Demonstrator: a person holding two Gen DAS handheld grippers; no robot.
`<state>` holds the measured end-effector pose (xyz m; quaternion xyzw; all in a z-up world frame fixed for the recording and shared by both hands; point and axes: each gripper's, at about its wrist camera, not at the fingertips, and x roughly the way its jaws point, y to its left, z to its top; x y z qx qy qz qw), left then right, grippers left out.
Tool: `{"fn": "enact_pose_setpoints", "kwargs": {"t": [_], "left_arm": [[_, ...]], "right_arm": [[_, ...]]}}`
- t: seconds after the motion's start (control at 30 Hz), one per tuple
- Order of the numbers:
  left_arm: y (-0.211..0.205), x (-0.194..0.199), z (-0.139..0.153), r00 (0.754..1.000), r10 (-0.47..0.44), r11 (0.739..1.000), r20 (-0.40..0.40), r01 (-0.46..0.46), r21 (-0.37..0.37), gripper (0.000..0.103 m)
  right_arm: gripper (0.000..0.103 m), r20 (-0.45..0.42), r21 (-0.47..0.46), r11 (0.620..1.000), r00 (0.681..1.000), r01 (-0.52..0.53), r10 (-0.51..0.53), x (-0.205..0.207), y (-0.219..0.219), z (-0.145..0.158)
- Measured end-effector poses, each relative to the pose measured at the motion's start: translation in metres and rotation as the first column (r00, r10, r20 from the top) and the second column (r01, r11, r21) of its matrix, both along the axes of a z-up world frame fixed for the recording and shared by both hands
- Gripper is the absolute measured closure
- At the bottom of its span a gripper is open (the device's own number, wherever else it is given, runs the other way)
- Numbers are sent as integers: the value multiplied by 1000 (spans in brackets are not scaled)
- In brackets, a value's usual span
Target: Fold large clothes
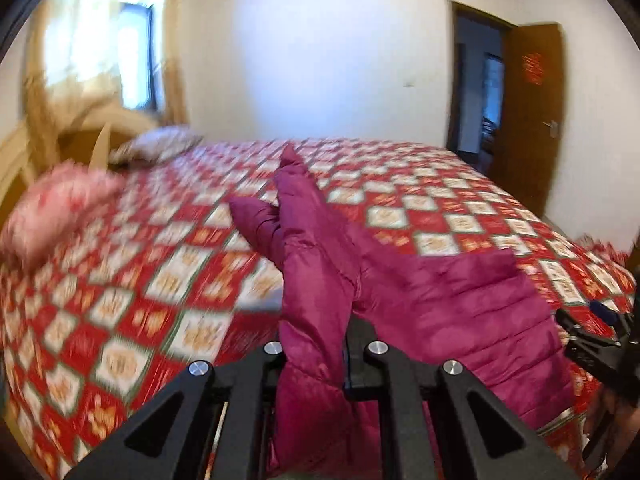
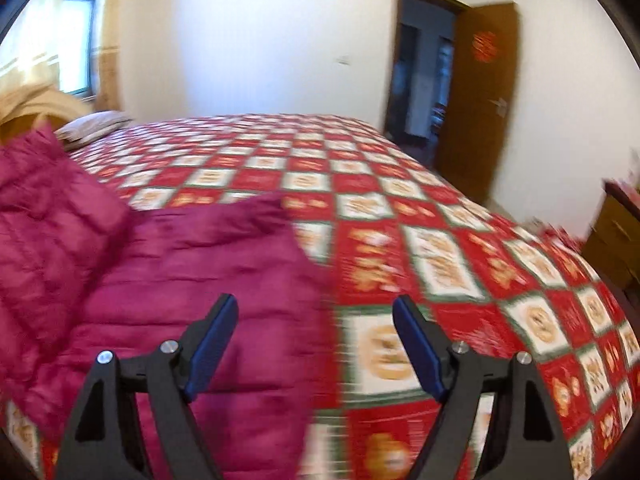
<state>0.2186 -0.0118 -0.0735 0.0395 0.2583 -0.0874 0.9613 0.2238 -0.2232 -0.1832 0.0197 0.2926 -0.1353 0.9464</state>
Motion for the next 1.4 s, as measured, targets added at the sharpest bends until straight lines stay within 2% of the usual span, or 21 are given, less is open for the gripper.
{"fn": "enact_pose_setpoints", "kwargs": {"t": [0.13, 0.23, 0.3, 0.43, 0.53, 0.6, 0.67, 0.73, 0.77, 0.87, 0.9, 0.97, 1.07, 1.13, 1.17, 1.23, 1.33, 1.4], "left_arm": [[-74, 3, 15, 991, -123, 990, 43, 120, 72, 93], [-134, 3, 5, 976, -216, 967, 29, 209, 143, 93], [-172, -1, -12, 962, -273, 943, 11, 265, 203, 93], [-235, -11, -62, 929, -363, 876, -68, 366, 316, 93], [-267, -22, -96, 910, -404, 807, -92, 402, 432, 88], [-280, -34, -103, 899, -433, 764, -69, 406, 502, 76], [-282, -43, -96, 890, -452, 750, -63, 417, 512, 68], [-277, -56, -74, 880, -475, 759, -21, 422, 496, 65], [-275, -63, -64, 875, -484, 763, 1, 421, 490, 59], [-259, -74, -30, 865, -495, 788, 84, 406, 462, 25], [-251, -74, -18, 869, -481, 805, 118, 384, 453, 20], [-232, -64, -4, 892, -428, 834, 148, 327, 445, 20], [-200, -25, 4, 949, -282, 881, 140, 199, 429, 20], [-165, 16, 4, 985, -147, 926, 93, 104, 363, 20], [-152, 29, 2, 992, -97, 937, 79, 65, 342, 20], [-118, 66, -7, 998, 57, 955, 30, -63, 289, 20], [-85, 103, -23, 982, 189, 954, -25, -177, 242, 20], [-79, 120, -33, 973, 227, 951, -48, -210, 228, 20]], "right_arm": [[21, -37, -4, 996, 995, 88, -88, -8, -41, -6], [21, -60, 24, 990, 989, 140, -139, -16, -76, -9], [21, -55, 34, 984, 983, 177, -175, -25, -96, -8], [21, -54, 83, 970, 973, 228, -224, -37, -125, -9], [21, -56, 102, 967, 972, 231, -227, -40, -135, -12], [21, -57, 100, 967, 972, 233, -228, -40, -139, -15], [21, -59, 101, 966, 971, 238, -233, -41, -144, -15], [21, -52, 107, 961, 967, 255, -251, -44, -151, -13], [21, -51, 109, 959, 965, 263, -258, -46, -154, -12], [21, -47, 110, 955, 961, 277, -274, -48, -161, -5], [21, -44, 113, 954, 961, 277, -274, -48, -161, -2], [21, -41, 119, 955, 963, 271, -268, -47, -159, 5], [27, -35, 123, 966, 974, 225, -223, -40, -145, 21], [31, -27, 124, 977, 985, 174, -172, -30, -129, 38], [36, -19, 111, 984, 990, 142, -141, -24, -117, 50], [41, -7, 96, 992, 996, 86, -85, -11, -97, 70], [44, -3, 73, 997, 1000, 6, -6, 16, -61, 103], [46, -5, 35, 999, 1000, -31, 31, 35, -37, 117]]}}
